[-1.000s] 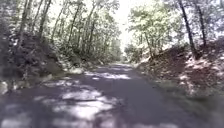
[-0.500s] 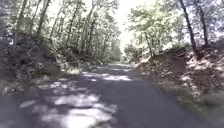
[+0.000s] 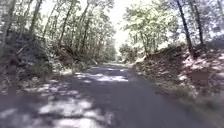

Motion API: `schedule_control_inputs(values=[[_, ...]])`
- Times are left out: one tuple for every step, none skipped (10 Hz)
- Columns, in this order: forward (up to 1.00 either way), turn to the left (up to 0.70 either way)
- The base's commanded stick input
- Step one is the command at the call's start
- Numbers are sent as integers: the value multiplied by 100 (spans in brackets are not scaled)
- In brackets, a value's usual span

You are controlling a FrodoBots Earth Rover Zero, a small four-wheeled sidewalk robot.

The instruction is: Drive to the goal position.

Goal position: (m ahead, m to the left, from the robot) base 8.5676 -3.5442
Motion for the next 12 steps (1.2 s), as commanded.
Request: schedule_control_inputs(values=[[45,0],[45,0],[45,0],[45,0],[45,0],[45,0],[45,0],[45,0],[45,0],[45,0],[45,-5],[45,-27]])
